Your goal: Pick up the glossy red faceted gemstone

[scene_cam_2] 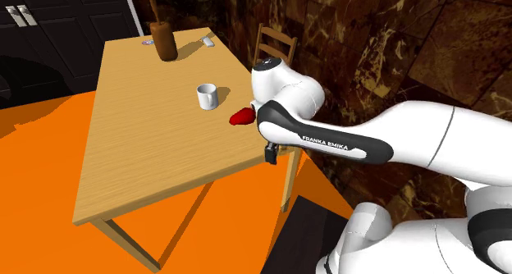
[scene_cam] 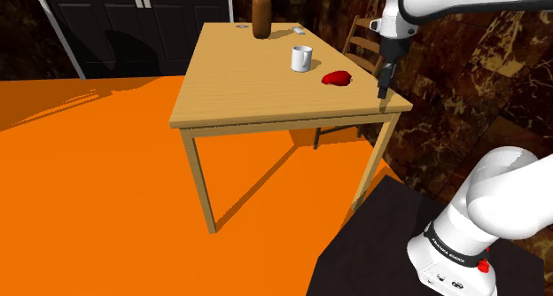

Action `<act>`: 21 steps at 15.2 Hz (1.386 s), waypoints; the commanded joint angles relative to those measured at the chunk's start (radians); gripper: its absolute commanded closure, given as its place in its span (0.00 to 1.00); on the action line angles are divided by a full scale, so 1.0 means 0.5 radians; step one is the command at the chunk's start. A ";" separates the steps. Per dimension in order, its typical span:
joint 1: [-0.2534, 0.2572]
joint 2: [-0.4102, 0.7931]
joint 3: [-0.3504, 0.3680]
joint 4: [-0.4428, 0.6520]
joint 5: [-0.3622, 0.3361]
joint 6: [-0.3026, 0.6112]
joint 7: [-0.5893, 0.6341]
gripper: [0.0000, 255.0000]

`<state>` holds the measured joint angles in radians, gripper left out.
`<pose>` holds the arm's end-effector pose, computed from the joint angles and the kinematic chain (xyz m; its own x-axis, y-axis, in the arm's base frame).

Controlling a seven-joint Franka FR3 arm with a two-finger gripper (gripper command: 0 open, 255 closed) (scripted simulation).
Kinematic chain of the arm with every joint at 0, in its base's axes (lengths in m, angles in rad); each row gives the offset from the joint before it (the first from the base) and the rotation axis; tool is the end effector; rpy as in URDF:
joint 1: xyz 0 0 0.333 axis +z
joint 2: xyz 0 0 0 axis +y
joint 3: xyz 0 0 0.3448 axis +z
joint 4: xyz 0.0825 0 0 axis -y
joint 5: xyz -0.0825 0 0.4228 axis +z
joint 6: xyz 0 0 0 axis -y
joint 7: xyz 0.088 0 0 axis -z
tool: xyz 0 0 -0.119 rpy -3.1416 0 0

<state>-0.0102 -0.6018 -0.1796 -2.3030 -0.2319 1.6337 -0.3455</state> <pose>0.3720 -0.1097 0.5624 0.9720 0.2054 -0.1137 0.2165 -0.9716 0.0952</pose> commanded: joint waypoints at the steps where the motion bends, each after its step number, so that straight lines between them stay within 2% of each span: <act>1: 0.005 0.103 -0.089 0.073 -0.023 0.056 -0.154 0.00; 6: 0.026 0.419 -0.310 0.326 -0.011 0.177 -0.542 0.00; 10: 0.046 0.717 -0.470 0.583 0.077 0.244 -0.869 0.00; 16: 0.012 1.241 -0.644 1.074 0.345 0.258 -1.387 0.00; 21: -0.138 1.738 -0.681 1.619 0.638 0.145 -1.786 0.00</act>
<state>-0.0565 0.2046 -0.5167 -1.5641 0.0503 1.7221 -1.1896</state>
